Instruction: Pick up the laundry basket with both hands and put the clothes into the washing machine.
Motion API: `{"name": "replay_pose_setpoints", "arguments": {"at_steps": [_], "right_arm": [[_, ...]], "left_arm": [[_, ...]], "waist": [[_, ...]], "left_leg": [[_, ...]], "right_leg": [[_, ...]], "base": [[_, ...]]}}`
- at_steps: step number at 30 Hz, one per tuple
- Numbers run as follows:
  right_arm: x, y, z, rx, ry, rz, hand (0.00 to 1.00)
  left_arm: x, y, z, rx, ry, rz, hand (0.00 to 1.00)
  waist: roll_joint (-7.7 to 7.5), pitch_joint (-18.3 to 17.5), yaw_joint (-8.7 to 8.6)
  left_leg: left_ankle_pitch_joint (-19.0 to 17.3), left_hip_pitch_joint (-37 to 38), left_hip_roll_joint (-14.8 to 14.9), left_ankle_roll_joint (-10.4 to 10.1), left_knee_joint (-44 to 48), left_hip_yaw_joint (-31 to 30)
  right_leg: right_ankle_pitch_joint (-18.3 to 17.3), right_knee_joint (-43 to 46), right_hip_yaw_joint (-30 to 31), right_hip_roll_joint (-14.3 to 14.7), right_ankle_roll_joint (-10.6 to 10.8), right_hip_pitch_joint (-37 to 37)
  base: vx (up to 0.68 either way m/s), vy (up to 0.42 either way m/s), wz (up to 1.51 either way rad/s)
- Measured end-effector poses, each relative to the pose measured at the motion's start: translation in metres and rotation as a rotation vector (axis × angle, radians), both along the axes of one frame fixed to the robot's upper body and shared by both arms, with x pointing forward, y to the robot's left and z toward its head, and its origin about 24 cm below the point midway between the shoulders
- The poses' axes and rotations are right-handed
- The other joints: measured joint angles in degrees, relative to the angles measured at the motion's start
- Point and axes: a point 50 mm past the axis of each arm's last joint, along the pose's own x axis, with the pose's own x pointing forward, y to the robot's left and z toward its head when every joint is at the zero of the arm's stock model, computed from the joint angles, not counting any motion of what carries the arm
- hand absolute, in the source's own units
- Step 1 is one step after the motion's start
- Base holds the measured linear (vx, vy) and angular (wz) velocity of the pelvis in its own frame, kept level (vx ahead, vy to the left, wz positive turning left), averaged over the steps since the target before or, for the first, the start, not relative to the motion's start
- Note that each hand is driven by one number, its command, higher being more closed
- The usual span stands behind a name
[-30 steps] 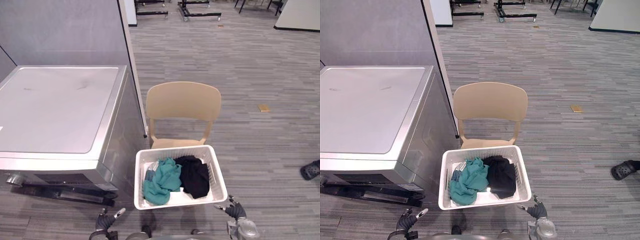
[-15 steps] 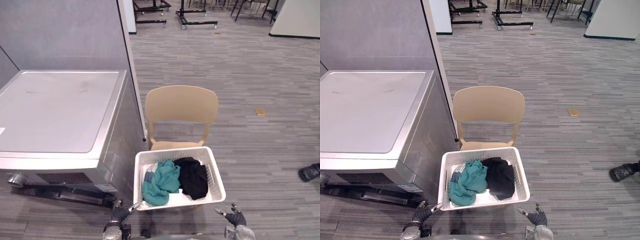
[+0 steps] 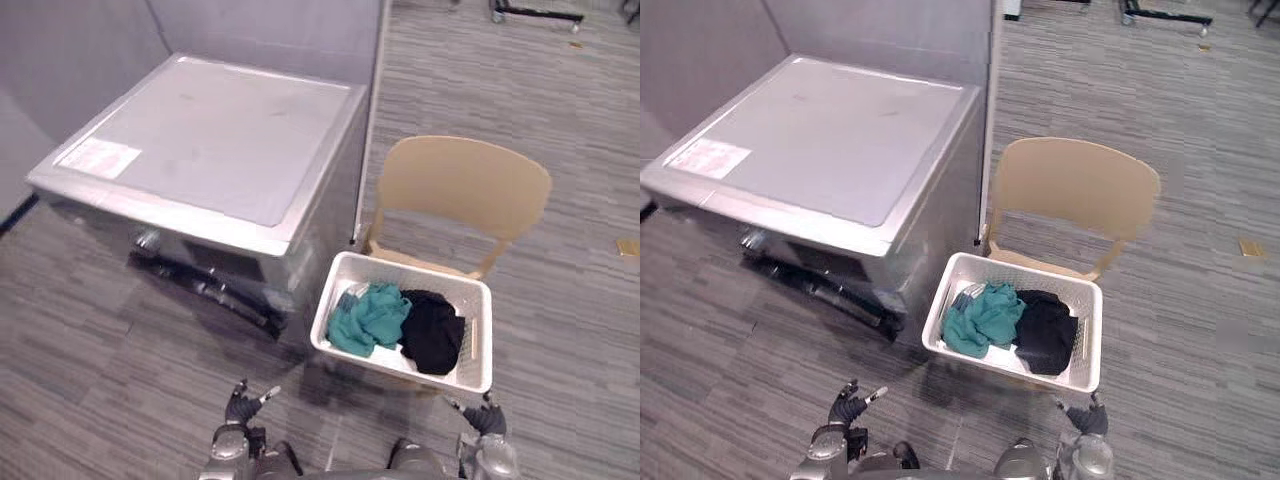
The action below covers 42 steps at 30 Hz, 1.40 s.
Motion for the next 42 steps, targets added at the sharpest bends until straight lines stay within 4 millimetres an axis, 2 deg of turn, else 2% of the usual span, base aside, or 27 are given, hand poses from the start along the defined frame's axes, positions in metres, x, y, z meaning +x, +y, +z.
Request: {"name": "replay_pose_setpoints", "arguments": {"at_steps": [1,3,4,6,7,8,9,10,11,12,13,14,16,22,27,32,36,37,38,40,41,42], "right_arm": [[-0.01,0.01,-0.005,0.03,0.027,-0.001,0.0],[-0.017,0.013,-0.007,0.042,0.045,-0.003,0.0],[-0.016,0.014,-0.007,0.047,0.045,0.004,0.0],[-0.011,0.016,-0.006,0.051,0.032,0.026,0.0],[-0.006,0.019,-0.005,0.058,0.023,0.046,0.0],[-0.002,0.024,-0.005,0.073,0.018,0.075,0.0],[-0.001,0.027,-0.005,0.089,0.016,0.089,0.0],[0.003,0.033,-0.005,0.117,0.002,0.103,0.0],[0.004,0.035,-0.005,0.135,-0.001,0.115,0.0],[0.004,0.036,-0.005,0.141,0.0,0.123,0.0],[0.003,0.039,-0.006,0.155,0.002,0.134,0.0],[0.007,0.041,-0.005,0.166,-0.01,0.136,0.0],[0.008,0.043,-0.005,0.172,-0.014,0.141,0.0],[0.007,0.041,-0.005,0.193,-0.02,0.109,0.0],[0.012,0.04,-0.003,0.225,-0.032,0.205,0.0],[0.039,0.059,0.005,0.266,-0.102,0.36,0.0],[0.06,0.072,0.012,0.268,-0.148,0.448,0.0],[0.065,0.074,0.014,0.262,-0.161,0.464,0.0],[0.069,0.077,0.016,0.257,-0.17,0.478,0.0],[0.073,0.075,0.018,0.24,-0.178,0.483,0.0],[0.078,0.073,0.021,0.226,-0.187,0.492,0.0],[0.082,0.073,0.026,0.205,-0.209,0.51,0.0]], "left_arm": [[-0.004,0.0,-0.002,0.008,0.015,-0.019,0.0],[-0.003,-0.003,-0.001,0.013,0.016,-0.052,0.0],[-0.004,-0.005,-0.003,0.013,0.024,-0.07,0.0],[-0.008,-0.007,-0.005,0.01,0.04,-0.076,0.0],[-0.01,-0.008,-0.006,0.008,0.047,-0.075,0.0],[-0.012,-0.007,-0.006,0.009,0.052,-0.074,0.0],[-0.012,-0.007,-0.006,0.009,0.051,-0.074,0.0],[-0.011,-0.006,-0.006,0.011,0.05,-0.073,0.0],[-0.013,-0.006,-0.007,0.011,0.058,-0.074,0.0],[-0.014,-0.006,-0.008,0.009,0.064,-0.074,0.0],[-0.017,-0.007,-0.009,0.006,0.075,-0.071,0.0],[-0.02,-0.007,-0.011,0.006,0.09,-0.071,0.0],[-0.021,-0.007,-0.012,0.006,0.095,-0.07,0.0],[-0.023,-0.003,-0.012,0.008,0.097,-0.049,0.0],[-0.022,-0.004,-0.012,0.001,0.094,-0.063,0.0],[-0.021,-0.004,-0.011,0.002,0.082,-0.07,0.0],[-0.021,-0.004,-0.011,0.002,0.077,-0.069,0.0],[-0.021,-0.004,-0.011,0.002,0.075,-0.067,0.0],[-0.019,-0.003,-0.01,0.001,0.066,-0.065,0.0],[-0.016,-0.001,-0.007,-0.003,0.047,-0.054,0.0],[-0.014,-0.001,-0.007,-0.004,0.042,-0.052,0.0],[-0.016,0.002,-0.007,0.0,0.046,-0.046,0.0]], "waist": [[-1.2,-1.0,-0.32],[-1.13,-1.2,-0.34],[-1.46,-1.5,-0.19],[-0.77,-1.3,0.04],[-0.35,-1.2,0.25],[-0.05,-0.9,0.19],[0.0,-0.8,0.06],[-0.44,-0.7,-0.48],[-1.2,-0.6,-1.27],[-1.48,-0.7,-1.28],[-1.58,-0.7,-0.8],[-1.6,-0.7,-0.75],[-1.71,-0.4,-1.03],[-1.54,-0.3,0.3],[-1.55,-0.2,0.6],[-1.43,-0.1,2.0],[-1.45,-0.1,2.23],[-1.6,-0.1,2.58],[-2.63,0.2,3.22],[-3.45,0.5,3.58],[-2.9,0.8,3.68],[-2.28,1.3,3.6]], "left_leg": [[1.2,0.6,-2.3,0.9,-2.7,-0.7],[2.4,0.7,-4.2,1.9,-4.6,-1.2],[3.3,1.3,-5.4,2.6,-6.2,-1.1],[4.3,2.1,-6.5,3.3,-8.1,-0.9],[4.5,2.4,-7.5,3.5,-9.3,-0.7],[4.4,2.0,-7.8,3.6,-9.8,-1.2],[4.2,1.8,-7.8,3.8,-9.7,-1.8],[4.1,1.7,-8.1,3.9,-9.5,-3.4],[4.2,2.5,-8.9,3.9,-10.2,-5.2],[4.7,2.7,-9.2,3.9,-10.9,-6.1],[7.4,3.5,-9.4,4.1,-13.3,-7.8],[8.9,3.3,-9.3,3.8,-15.0,-9.1],[9.8,2.3,-9.3,3.8,-15.2,-11.0],[9.9,3.3,-9.5,4.1,-15.4,-13.6],[9.9,3.2,-9.6,4.1,-15.7,-16.5],[10.1,3.2,-9.6,3.7,-15.8,-19.4],[10.2,2.8,-9.9,3.6,-15.8,-20.4],[9.5,2.4,-10.4,4.3,-15.7,-20.6],[8.4,2.1,-11.6,5.5,-15.3,-20.1],[6.7,0.9,-13.1,6.2,-12.7,-19.3],[5.8,0.0,-13.5,6.2,-10.6,-20.5],[5.0,-0.1,-13.0,6.9,-8.2,-23.3]], "right_leg": [[0.8,-0.6,-0.1,-1.5,0.9,0.3],[1.5,-0.5,-0.1,-2.8,0.4,0.0],[1.8,-0.2,0.2,-3.7,0.9,-0.3],[1.7,1.2,0.9,-4.7,0.8,-1.3],[0.5,3.3,2.0,-5.4,-0.1,-2.7],[-2.6,6.7,5.2,-5.5,-2.6,-4.6],[-5.0,8.3,8.3,-4.6,-3.3,-5.6],[-8.3,10.0,15.5,-2.1,-3.6,-6.8],[-9.3,10.4,20.1,-0.1,-3.5,-6.4],[-9.3,10.4,21.4,0.5,-3.5,-6.2],[-9.4,10.0,22.1,1.5,-3.4,-5.7],[-9.4,8.9,22.4,2.5,-3.4,-5.6],[-9.3,7.8,22.4,3.4,-3.3,-4.7],[-8.7,3.5,22.0,4.1,-2.2,-0.4],[-8.0,0.7,20.2,4.7,-1.9,2.4],[-8.1,-0.8,18.5,5.3,-2.1,4.4],[-8.1,-1.4,17.0,5.1,-2.1,5.2],[-8.9,-1.4,16.3,4.5,-2.0,4.9],[-10.8,1.4,15.6,2.5,-0.9,3.4],[-12.5,7.8,15.3,0.0,1.3,1.9],[-12.4,14.5,16.2,-1.1,1.3,-0.5],[-10.8,24.6,19.6,-1.2,-0.9,-5.1]], "base": [[-0.09,0.295,0.36],[-0.06,0.182,0.28],[-0.1,0.164,0.06],[-0.11,0.098,-0.11],[-0.15,0.092,-0.06],[-0.16,0.068,0.07],[-0.17,-0.02,0.47],[-0.07,-0.042,0.9],[-0.04,-0.037,1.01],[0.06,-0.009,0.89],[0.03,-0.028,0.62],[0.05,-0.052,0.53],[0.05,-0.057,0.57],[0.1,-0.024,0.22],[0.09,-0.036,0.3],[0.04,-0.038,0.31],[0.0,-0.01,0.21],[0.02,0.062,0.17],[0.03,0.087,0.2],[0.08,0.073,0.37],[0.13,0.09,0.67],[0.19,0.084,0.85]]}}
